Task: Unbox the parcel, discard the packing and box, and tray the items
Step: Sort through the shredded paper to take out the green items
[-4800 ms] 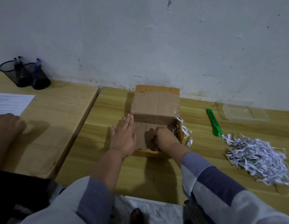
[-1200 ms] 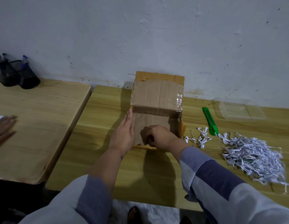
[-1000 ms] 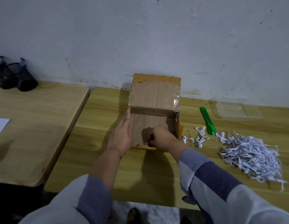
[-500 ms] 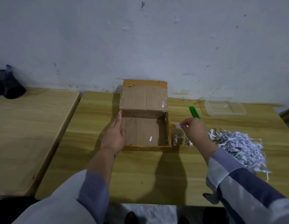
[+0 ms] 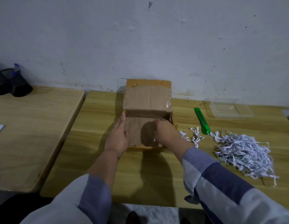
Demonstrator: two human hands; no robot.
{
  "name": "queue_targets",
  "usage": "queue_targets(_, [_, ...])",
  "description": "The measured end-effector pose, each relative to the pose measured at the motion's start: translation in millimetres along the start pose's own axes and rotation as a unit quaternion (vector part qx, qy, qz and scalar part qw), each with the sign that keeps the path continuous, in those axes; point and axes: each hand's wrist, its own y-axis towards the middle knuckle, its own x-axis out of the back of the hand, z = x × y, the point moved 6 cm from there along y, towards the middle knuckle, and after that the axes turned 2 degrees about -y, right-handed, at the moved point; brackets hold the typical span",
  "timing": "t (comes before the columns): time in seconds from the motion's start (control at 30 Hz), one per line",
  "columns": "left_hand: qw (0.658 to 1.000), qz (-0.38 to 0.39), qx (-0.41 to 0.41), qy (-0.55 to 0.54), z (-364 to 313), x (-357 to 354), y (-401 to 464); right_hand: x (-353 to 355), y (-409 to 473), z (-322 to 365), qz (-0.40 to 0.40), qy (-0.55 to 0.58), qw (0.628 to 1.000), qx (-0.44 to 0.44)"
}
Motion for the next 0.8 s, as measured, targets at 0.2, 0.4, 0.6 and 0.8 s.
queue_targets(0.2, [0.999, -0.010, -0.017, -0.033, -0.2, 5.8, -5.7, -10.5, 5.4, -2.4, 0.014, -0.011, 0.998, -0.067])
queue_targets(0.4, [0.999, -0.021, -0.030, -0.038, 2.6, 7.0, -8.1, -17.3, 3.3, -1.4, -0.015, -0.018, 0.998, -0.061])
queue_targets(0.6, [0.999, -0.015, -0.034, -0.033, 1.4, 6.7, -7.5, -18.5, 4.9, -1.6, -0.018, -0.035, 0.997, -0.072])
queue_targets(0.8, [0.999, -0.013, -0.026, -0.033, 2.1, 3.9, -5.7, -21.3, 0.3, -2.8, -0.034, -0.046, 0.998, -0.018])
